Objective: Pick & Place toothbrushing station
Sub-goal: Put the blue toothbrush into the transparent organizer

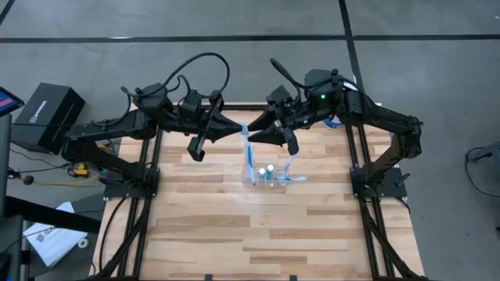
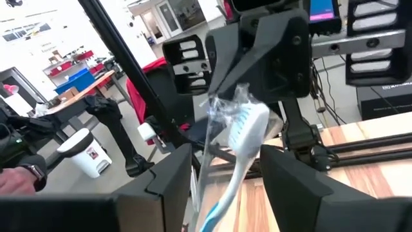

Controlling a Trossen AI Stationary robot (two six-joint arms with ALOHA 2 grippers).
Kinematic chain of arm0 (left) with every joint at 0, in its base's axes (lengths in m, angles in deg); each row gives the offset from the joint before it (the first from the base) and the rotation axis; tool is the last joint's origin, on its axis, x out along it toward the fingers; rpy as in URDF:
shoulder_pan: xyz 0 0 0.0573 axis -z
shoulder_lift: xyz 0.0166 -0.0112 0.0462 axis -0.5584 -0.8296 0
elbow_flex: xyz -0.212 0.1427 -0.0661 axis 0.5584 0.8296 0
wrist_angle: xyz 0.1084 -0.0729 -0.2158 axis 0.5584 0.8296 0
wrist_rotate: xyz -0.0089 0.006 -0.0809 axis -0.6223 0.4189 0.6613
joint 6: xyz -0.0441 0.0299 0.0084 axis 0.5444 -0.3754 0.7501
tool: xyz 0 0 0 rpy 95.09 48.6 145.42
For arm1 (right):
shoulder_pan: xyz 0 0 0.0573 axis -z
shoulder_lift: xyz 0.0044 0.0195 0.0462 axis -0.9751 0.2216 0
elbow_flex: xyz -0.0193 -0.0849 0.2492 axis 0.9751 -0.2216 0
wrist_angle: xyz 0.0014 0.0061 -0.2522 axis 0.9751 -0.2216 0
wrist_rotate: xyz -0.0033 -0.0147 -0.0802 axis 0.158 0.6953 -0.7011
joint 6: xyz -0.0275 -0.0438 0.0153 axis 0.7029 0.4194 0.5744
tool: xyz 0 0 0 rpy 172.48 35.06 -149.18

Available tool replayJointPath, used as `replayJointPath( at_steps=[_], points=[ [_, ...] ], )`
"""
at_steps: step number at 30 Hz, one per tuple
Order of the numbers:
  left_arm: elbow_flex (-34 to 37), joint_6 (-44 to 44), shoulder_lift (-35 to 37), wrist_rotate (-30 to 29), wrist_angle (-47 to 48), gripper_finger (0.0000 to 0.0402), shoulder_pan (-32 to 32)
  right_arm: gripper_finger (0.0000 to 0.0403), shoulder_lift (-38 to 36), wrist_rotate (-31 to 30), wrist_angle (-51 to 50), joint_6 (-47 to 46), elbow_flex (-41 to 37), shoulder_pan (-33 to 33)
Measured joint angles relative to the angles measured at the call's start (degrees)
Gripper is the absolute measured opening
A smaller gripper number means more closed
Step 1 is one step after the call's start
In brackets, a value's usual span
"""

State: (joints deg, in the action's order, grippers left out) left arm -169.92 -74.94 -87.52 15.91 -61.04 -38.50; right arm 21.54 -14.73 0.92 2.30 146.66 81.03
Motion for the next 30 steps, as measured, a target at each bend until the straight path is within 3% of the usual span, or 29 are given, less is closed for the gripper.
replayJointPath(
  at_steps=[30],
  points=[
    [0.0, 1.9, -3.5, 2.1, -7.8, 0.0, -0.5, 0.0161, 0.0, 1.2, 0.1, 0.2, 0.0, 0.5]
  ],
)
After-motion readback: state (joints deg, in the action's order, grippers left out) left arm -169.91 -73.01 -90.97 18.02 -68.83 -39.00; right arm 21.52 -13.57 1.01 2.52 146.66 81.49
